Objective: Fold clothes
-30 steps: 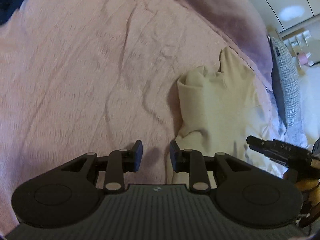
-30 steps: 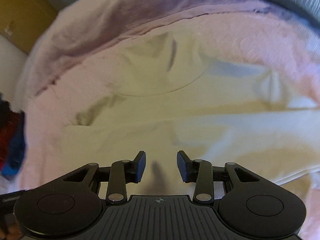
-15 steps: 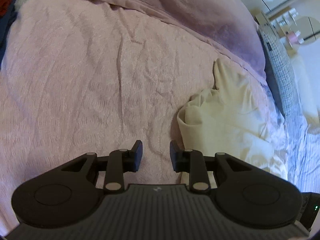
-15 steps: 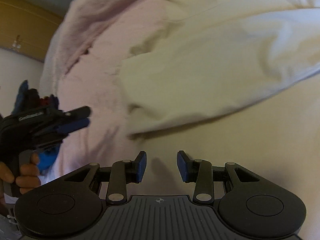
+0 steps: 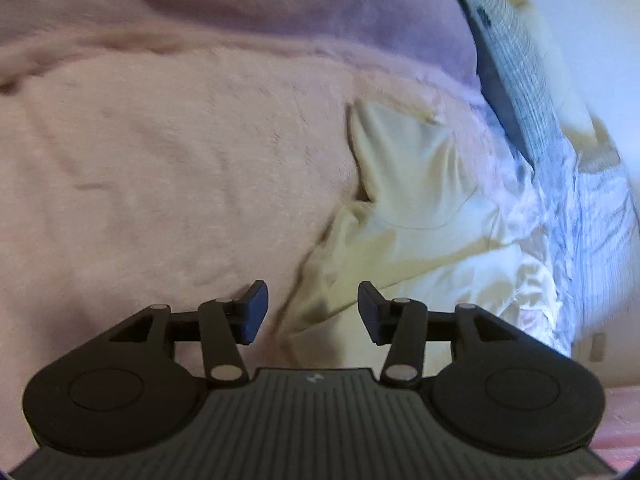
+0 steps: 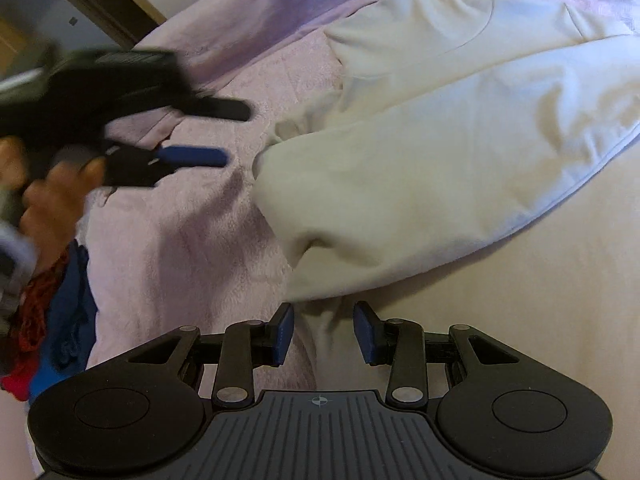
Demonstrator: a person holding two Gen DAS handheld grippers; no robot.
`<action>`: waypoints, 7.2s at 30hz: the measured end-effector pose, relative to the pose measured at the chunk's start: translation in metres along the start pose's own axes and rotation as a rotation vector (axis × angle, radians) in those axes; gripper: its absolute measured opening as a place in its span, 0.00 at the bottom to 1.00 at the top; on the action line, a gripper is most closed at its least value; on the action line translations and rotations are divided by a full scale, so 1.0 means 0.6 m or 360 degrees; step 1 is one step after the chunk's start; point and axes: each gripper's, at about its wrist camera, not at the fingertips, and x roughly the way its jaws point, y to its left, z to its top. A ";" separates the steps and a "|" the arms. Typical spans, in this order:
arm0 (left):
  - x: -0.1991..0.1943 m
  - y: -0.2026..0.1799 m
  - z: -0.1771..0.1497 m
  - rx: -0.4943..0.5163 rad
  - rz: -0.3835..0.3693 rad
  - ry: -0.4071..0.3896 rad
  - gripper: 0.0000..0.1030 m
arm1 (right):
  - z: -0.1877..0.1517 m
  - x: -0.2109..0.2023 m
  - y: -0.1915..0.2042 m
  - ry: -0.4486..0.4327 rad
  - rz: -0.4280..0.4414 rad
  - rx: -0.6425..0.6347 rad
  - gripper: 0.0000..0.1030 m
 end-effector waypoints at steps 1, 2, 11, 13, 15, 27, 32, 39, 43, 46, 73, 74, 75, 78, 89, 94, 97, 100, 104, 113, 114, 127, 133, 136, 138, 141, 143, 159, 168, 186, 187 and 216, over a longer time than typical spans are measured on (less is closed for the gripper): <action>0.014 -0.001 0.002 0.0004 -0.0014 0.0057 0.26 | -0.001 0.001 0.003 -0.0011 -0.0018 -0.0024 0.30; 0.028 -0.001 0.004 0.0008 -0.0029 0.0113 0.00 | -0.003 0.001 0.006 -0.0023 -0.0018 -0.0057 0.04; 0.019 0.014 0.051 0.0066 0.0098 0.0012 0.00 | -0.019 0.000 -0.001 -0.0080 0.0054 -0.0120 0.00; 0.037 0.011 0.038 0.0184 0.0205 -0.0006 0.03 | -0.015 -0.002 -0.008 -0.0055 0.0086 -0.0097 0.00; 0.046 0.008 0.025 0.0250 0.0254 -0.0046 0.03 | -0.011 -0.005 -0.009 -0.0031 0.0095 -0.0112 0.00; -0.027 0.049 0.007 -0.0357 0.0038 -0.0071 0.30 | 0.010 -0.027 -0.002 0.0059 0.0166 -0.0236 0.21; 0.028 0.041 -0.001 -0.0457 0.0026 0.0081 0.19 | 0.013 -0.017 -0.008 0.0024 0.0184 -0.0138 0.32; -0.016 0.034 -0.007 -0.0355 0.0046 -0.0069 0.02 | 0.015 -0.030 -0.044 -0.0086 0.0355 0.0068 0.00; 0.013 0.036 -0.009 -0.0328 0.0156 -0.0054 0.02 | -0.007 -0.002 -0.069 0.0068 0.0324 0.0160 0.00; 0.023 0.035 -0.021 -0.0273 0.0211 -0.0098 0.03 | 0.005 0.003 -0.078 0.0128 0.0365 0.0196 0.00; 0.032 -0.167 -0.240 0.0060 0.0778 -0.0415 0.16 | 0.250 -0.155 -0.356 -0.0234 -0.0510 -0.0341 0.22; 0.050 -0.165 -0.245 0.0037 0.0846 -0.0359 0.19 | 0.254 -0.140 -0.374 -0.0202 -0.0545 -0.0347 0.27; 0.052 -0.169 -0.251 -0.0003 0.0875 -0.0372 0.19 | 0.258 -0.131 -0.391 -0.0135 -0.0556 -0.0340 0.30; 0.042 -0.210 -0.264 -0.0021 0.0902 -0.0470 0.18 | 0.270 -0.155 -0.425 -0.0078 -0.0470 -0.0295 0.30; 0.123 -0.361 -0.274 -0.0010 0.0674 -0.0428 0.18 | 0.261 -0.315 -0.639 -0.0153 -0.0209 0.0288 0.33; 0.173 -0.406 -0.280 -0.0050 0.0610 -0.0377 0.18 | 0.197 -0.421 -0.849 -0.0368 -0.0180 0.1009 0.34; 0.187 -0.416 -0.290 -0.0117 0.0569 -0.0355 0.18 | 0.154 -0.472 -0.957 -0.0591 -0.0098 0.1401 0.38; 0.195 -0.421 -0.291 -0.0176 0.0554 -0.0339 0.18 | 0.125 -0.491 -1.026 -0.0738 -0.0048 0.1621 0.40; 0.187 -0.420 -0.294 -0.0245 0.0532 -0.0350 0.18 | 0.118 -0.475 -1.063 -0.0818 0.0085 0.1794 0.40; 0.113 -0.359 -0.322 -0.0504 0.0436 -0.0469 0.18 | 0.235 -0.491 -0.873 -0.0818 -0.0532 0.0822 0.02; 0.100 -0.349 -0.327 -0.0531 0.0425 -0.0488 0.18 | 0.250 -0.489 -0.820 -0.0843 -0.0531 0.0657 0.02; -0.039 -0.187 -0.413 -0.0873 0.0364 -0.0620 0.18 | 0.116 -0.196 -0.181 -0.0151 0.0016 -0.0872 0.09; -0.001 -0.173 -0.426 -0.0974 0.0150 -0.0596 0.28 | 0.046 -0.158 -0.208 0.0152 -0.0090 -0.0963 0.50; 0.046 -0.182 -0.413 -0.1011 0.0053 -0.0540 0.31 | 0.053 -0.209 -0.266 0.0076 -0.0176 -0.0904 0.55; 0.073 -0.190 -0.404 -0.1064 0.0016 -0.0534 0.33 | 0.077 -0.235 -0.317 0.0064 -0.0275 -0.0814 0.55; 0.106 -0.199 -0.389 -0.1133 -0.0025 -0.0549 0.34 | 0.108 -0.266 -0.397 0.0058 -0.0374 -0.0613 0.55; 0.120 -0.204 -0.380 -0.1110 0.0006 -0.0561 0.31 | 0.133 -0.279 -0.446 0.0048 -0.0420 -0.0465 0.55; -0.184 -0.275 -0.249 -0.0062 0.0450 -0.1159 0.01 | 0.201 -0.284 -0.492 -0.0038 -0.0427 -0.0187 0.55; -0.090 -0.107 -0.314 -0.0515 0.0524 -0.0883 0.01 | 0.238 -0.218 -0.412 -0.0138 -0.0398 -0.0513 0.55; -0.098 -0.015 -0.353 -0.0653 0.0659 -0.0814 0.02 | 0.299 -0.178 -0.389 -0.0276 -0.0294 -0.0464 0.55; -0.102 -0.011 -0.359 -0.0672 0.0657 -0.0801 0.02 | 0.304 -0.173 -0.386 -0.0278 -0.0279 -0.0462 0.55; 0.205 -0.424 0.032 0.0440 0.0054 -0.0017 0.08 | 0.302 -0.210 -0.507 -0.0066 -0.0394 0.0310 0.40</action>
